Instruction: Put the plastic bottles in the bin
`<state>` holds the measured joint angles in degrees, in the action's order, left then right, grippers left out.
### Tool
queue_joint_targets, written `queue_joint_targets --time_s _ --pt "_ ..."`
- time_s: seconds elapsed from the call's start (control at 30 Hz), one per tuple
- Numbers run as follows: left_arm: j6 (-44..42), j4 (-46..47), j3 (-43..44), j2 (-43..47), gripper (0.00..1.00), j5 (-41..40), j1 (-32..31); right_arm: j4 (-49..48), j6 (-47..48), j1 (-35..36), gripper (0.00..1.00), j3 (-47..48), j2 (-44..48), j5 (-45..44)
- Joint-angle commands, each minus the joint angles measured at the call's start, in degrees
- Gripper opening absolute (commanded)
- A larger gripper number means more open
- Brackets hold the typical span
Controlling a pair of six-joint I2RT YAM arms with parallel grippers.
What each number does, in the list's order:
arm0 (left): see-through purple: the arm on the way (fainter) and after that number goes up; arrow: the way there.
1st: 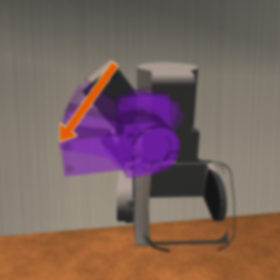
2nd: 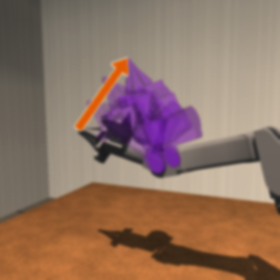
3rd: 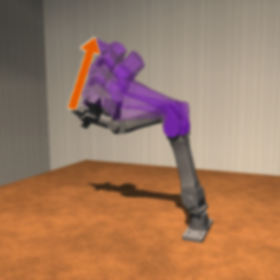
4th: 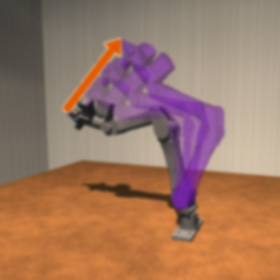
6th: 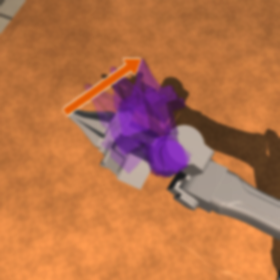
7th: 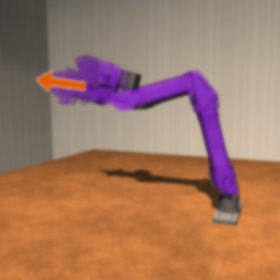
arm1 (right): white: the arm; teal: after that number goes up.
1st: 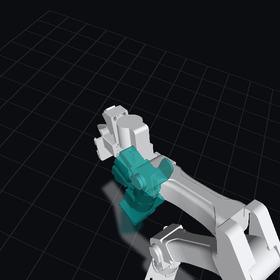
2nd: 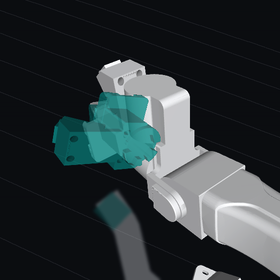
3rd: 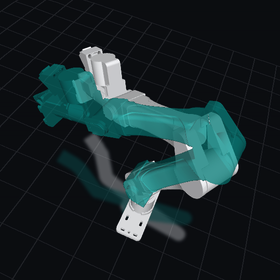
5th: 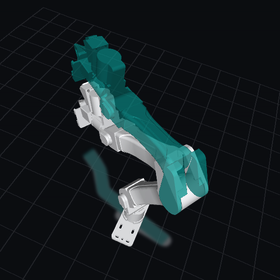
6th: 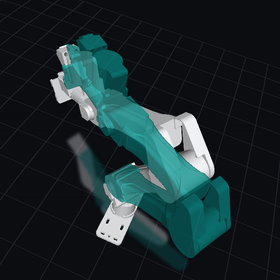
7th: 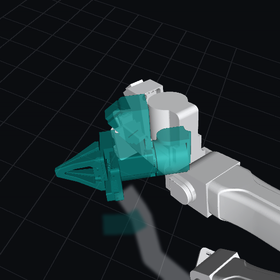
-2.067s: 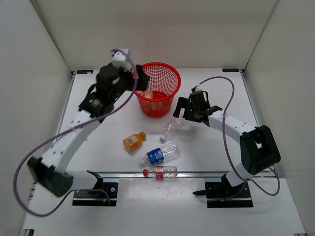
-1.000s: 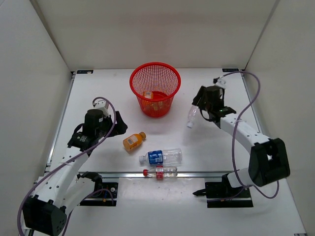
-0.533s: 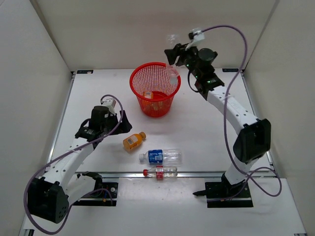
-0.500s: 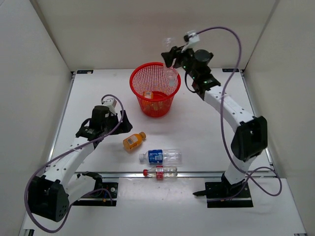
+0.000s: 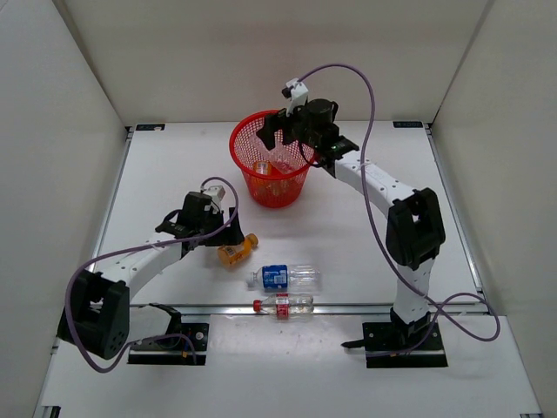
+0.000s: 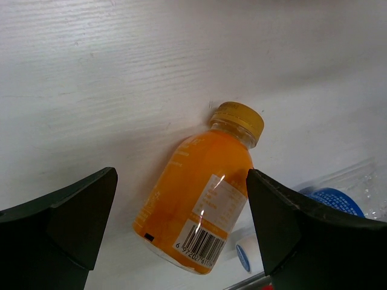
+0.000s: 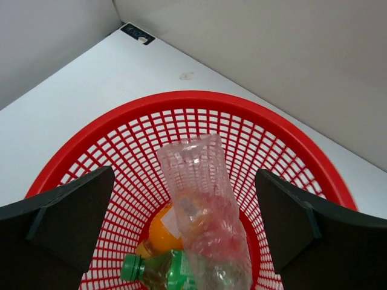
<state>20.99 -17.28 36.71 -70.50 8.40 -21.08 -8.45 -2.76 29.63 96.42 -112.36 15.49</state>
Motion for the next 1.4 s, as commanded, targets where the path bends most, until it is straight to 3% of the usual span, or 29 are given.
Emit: queue_joint_targets --time_s 0.0,0.17,0.4,0.5,0.67,0.77,0.87,0.93,1.1,1.23,1.37 --pt "-1.83 0.67 1.35 0.19 0.99 -0.84 -1.15 5.25 1.27 0.17 0.99 4.73 8.36 -4.92" --pt "-1.22 0.75 0.21 -0.25 0.98 -1.28 -1.76 12.66 -4.08 -3.43 0.99 -2.8 18.9 -10.47" --pt "-2.18 -1.26 1.0 -4.38 0.98 -3.3 -4.93 19.43 -12.69 -16.51 0.99 -27.58 38.32 -13.02" --pt "-2.88 -2.23 2.22 -5.78 0.9 -2.26 -5.37 23.81 -15.33 -24.59 0.99 -37.24 45.01 -12.58" --pt "-3.15 -3.91 1.71 -5.88 0.8 -4.1 -5.02 26.55 -17.79 -31.89 0.99 -47.45 50.3 -9.08" --pt "-2.54 -4.69 3.8 -5.88 0.65 -2.7 -4.67 28.3 -17.19 -31.74 0.99 -49.49 51.36 -8.45" --pt "-1.92 -7.41 9.5 -2.47 0.56 -2.16 -3.62 29.01 -14.91 -28.06 0.99 -51.68 53.11 -11.43" --pt "-2.45 -9.0 14.25 0.26 0.55 -4.17 -3.27 29.19 -13.41 -27.25 0.99 -52.65 53.9 -11.18" --pt "-6.75 -13.31 34.62 1.16 0.63 -12.17 -5.11 29.27 -7.8 -28.31 0.99 -53.18 55.84 -3.89" --pt "-8.86 -3.13 43.16 -4.11 0.61 -13.93 -4.66 29.89 -3.39 -23.93 0.99 -54.05 55.93 -5.03" --pt "-6.59 5.23 49.85 -15.16 0.61 -9.56 -5.29 30.33 0.39 -18.39 1.0 -53.71 55.4 -8.36"
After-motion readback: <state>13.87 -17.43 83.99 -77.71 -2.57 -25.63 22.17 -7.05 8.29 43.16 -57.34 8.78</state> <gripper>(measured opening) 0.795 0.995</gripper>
